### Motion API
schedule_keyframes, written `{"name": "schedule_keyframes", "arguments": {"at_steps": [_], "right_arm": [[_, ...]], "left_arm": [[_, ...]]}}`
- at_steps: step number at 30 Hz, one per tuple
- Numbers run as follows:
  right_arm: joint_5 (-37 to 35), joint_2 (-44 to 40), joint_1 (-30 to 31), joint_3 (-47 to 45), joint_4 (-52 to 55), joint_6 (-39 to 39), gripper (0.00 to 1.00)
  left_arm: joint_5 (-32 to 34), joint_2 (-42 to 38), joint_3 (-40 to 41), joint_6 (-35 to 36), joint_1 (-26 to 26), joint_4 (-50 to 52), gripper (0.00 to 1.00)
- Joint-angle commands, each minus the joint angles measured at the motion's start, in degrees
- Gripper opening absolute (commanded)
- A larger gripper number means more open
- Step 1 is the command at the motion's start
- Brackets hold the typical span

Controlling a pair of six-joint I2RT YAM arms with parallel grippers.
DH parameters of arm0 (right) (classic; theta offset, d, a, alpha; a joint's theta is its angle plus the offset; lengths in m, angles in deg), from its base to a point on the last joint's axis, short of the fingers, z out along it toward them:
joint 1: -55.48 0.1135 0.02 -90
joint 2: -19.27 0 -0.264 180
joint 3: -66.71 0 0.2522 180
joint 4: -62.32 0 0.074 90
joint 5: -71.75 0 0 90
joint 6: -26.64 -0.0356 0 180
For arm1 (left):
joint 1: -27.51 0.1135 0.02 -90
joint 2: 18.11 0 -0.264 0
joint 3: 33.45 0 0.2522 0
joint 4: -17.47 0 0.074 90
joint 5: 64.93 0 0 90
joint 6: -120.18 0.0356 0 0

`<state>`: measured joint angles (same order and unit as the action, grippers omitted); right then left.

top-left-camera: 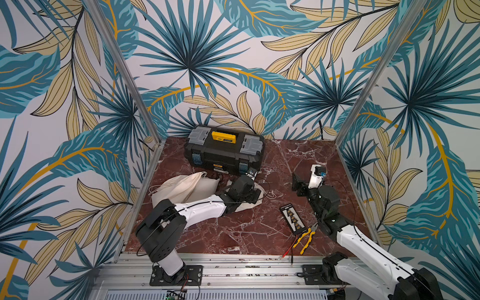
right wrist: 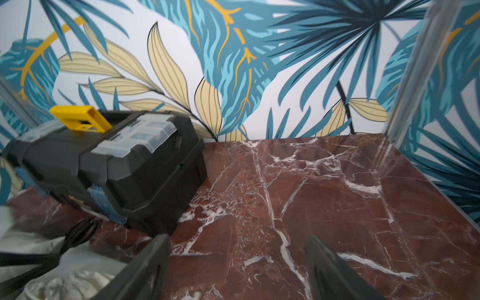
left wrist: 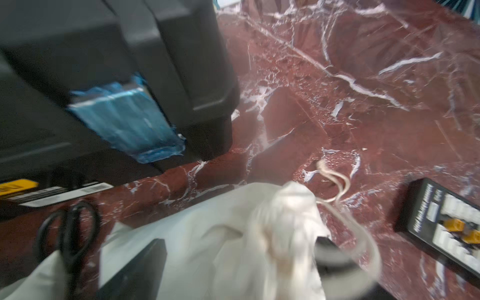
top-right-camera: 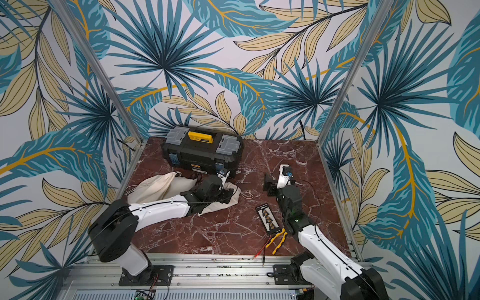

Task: Close the soil bag
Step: Reset both arms

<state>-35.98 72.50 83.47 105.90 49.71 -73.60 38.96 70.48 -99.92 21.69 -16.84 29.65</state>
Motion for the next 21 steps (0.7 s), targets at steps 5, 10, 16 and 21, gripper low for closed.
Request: {"name": "schedule_keyframes", "arguments": {"at_steps": [5, 10, 16, 21], "right_arm": [[-11.5, 1.8, -6.5, -6.2, -13.1, 3.8, 0.99], [-12.5, 7.2, -10.8, -10.4, -21.7, 2.8, 0.99], [-15.0, 16.7, -12.7, -13.2, -34.9, 9.4, 0.99], [-12.3, 26.8, -15.1, -17.2, -54.9, 14.5, 0.99]], "left_arm": [[-8.9, -20.1, 10.7, -2.7, 12.4, -1.6, 1.00], [-1.0, -31.4, 17.4, -2.6, 18.8, 0.7, 1.00], [11.7, -33.9, 25.0, -3.4, 33.9, -4.4, 1.00], [10.9, -28.1, 31.0, 4.2, 37.6, -23.0, 1.00]]}}
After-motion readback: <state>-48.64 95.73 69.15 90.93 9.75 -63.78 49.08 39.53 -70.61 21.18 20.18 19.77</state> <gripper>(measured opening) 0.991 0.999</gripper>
